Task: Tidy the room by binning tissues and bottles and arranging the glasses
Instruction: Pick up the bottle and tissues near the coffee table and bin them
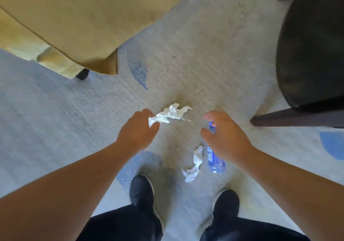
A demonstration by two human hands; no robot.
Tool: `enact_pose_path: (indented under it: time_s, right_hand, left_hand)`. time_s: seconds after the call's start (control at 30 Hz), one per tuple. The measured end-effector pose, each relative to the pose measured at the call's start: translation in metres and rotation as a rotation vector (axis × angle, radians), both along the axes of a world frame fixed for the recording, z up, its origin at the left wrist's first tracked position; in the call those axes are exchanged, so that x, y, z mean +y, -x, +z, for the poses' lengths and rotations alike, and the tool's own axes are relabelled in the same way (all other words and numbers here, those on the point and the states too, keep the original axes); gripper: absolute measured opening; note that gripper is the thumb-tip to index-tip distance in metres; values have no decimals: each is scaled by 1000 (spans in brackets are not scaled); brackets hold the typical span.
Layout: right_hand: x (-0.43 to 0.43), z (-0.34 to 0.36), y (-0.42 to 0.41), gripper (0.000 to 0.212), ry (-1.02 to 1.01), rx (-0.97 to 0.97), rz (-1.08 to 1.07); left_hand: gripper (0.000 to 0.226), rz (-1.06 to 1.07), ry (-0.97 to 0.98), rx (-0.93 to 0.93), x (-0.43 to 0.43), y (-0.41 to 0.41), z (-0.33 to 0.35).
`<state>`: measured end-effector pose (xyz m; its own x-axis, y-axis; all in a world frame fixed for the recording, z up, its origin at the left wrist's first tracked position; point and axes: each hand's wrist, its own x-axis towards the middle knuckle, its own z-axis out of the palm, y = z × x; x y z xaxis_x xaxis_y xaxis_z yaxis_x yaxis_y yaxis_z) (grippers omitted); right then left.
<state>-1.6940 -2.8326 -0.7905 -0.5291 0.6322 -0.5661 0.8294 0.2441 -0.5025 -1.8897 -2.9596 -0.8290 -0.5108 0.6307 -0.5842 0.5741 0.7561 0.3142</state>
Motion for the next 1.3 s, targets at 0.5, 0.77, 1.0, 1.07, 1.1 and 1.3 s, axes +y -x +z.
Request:
enact_pose_path:
  time_s: [0.5, 0.77, 1.0, 1.07, 1.1, 1.3]
  right_hand:
    - [15, -171, 23, 47, -18, 26, 61]
    - [22, -187, 25, 45, -63, 15, 79]
    - [26, -188, 22, 44, -66, 8, 86]
    - [28, -187, 24, 45, -76, 5, 78]
    - [29, -187, 25, 45, -76, 8, 73]
    - [30, -187, 26, 43, -71, 28, 70]
  left_hand:
    - [48, -61, 39, 74, 16, 15, -204]
    - [53, -80, 176, 163, 9, 20, -236]
    - [27, -202, 193, 112, 5, 13, -232]
    - [25, -241, 158, 95, 7, 11, -224]
    - [24, -252, 132, 96, 8, 12, -221]
    - [27, -319, -161, 118, 9, 27, -208]
